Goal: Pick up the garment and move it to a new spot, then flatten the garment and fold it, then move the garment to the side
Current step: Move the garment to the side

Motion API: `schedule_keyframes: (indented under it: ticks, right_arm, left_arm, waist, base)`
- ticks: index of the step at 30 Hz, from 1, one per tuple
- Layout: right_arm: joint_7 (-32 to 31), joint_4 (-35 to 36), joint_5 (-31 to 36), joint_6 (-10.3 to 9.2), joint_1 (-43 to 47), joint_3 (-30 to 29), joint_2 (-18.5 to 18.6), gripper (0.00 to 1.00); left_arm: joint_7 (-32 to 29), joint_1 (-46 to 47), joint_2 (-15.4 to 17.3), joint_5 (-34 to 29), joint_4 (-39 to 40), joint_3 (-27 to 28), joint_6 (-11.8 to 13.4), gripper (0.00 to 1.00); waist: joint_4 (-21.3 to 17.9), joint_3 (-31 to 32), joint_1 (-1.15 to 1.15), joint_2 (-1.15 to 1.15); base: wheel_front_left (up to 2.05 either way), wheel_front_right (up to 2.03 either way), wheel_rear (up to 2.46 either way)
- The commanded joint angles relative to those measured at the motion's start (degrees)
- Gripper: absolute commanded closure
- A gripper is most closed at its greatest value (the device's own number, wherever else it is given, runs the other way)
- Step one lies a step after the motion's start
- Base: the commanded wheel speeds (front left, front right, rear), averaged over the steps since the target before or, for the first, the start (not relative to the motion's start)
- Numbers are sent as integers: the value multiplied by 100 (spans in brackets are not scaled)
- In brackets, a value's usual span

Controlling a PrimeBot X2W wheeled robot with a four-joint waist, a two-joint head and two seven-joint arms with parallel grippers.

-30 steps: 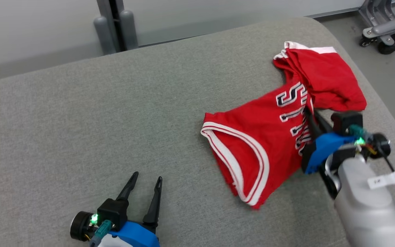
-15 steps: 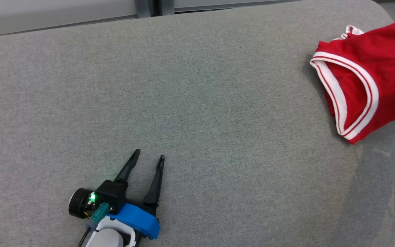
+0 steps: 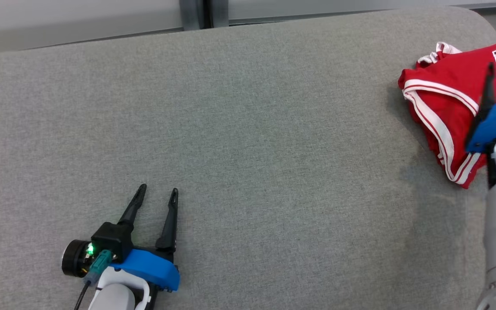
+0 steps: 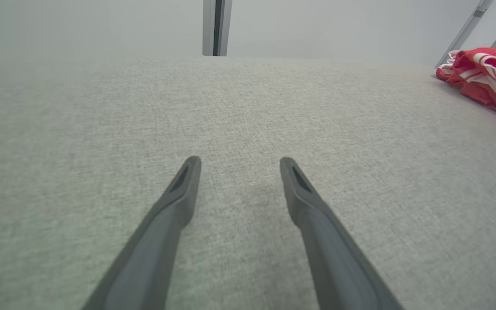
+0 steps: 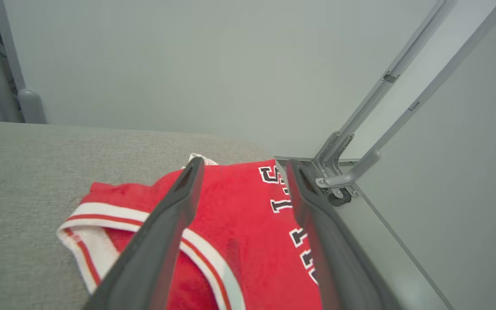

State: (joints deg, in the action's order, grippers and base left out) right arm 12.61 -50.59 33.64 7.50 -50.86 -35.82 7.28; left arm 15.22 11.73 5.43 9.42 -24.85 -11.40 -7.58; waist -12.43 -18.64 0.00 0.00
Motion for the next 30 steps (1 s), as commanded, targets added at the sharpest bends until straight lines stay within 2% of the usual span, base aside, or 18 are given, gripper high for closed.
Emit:
schedule_keyframes:
  ticks: [1, 4, 6, 11, 16, 22, 30]
  right_arm:
    - [86, -42, -43, -2, 97, 61, -69, 0]
    - [237, -222, -286, -3, 218, 408, -287, 0]
    - [260, -88, -643, -2, 316, 849, -384, 0]
    - [259, 397, -2108, -2, 1167, 2199, -434, 0]
    - [261, 854, -3209, -2, 2058, 3011, -421, 0]
    - [261, 1245, -3752, -2, 2821, 3336, -423, 0]
    - [262, 1536, -3938, -2, 3272, 3486, -423, 0]
  left_arm:
    - [-14, -80, 29, -35, -27, 73, 16, 0]
    - [-9, -108, -26, -62, -14, 263, 13, 0]
    - [-8, -139, -57, -98, -9, 393, 12, 0]
    - [-8, -211, -139, -137, -17, 692, 27, 0]
    - [-8, -323, -206, -141, -19, 907, 34, 0]
    - [-8, -495, -246, -151, -30, 1125, 57, 0]
    - [-8, -671, -250, 3, -28, 1206, 99, 0]
  waist:
    - [10, 35, 0, 0]
    - [104, 148, 0, 0]
    - [200, 218, 0, 0]
    - [500, 390, 0, 0]
    - [767, 560, 0, 0]
    - [916, 786, 0, 0]
    - [895, 1042, 0, 0]
  base:
    - [0, 0, 0]
    - [0, 0, 0]
    - [0, 0, 0]
    - [0, 0, 0]
    - [0, 0, 0]
    - [0, 0, 0]
    - [0, 0, 0]
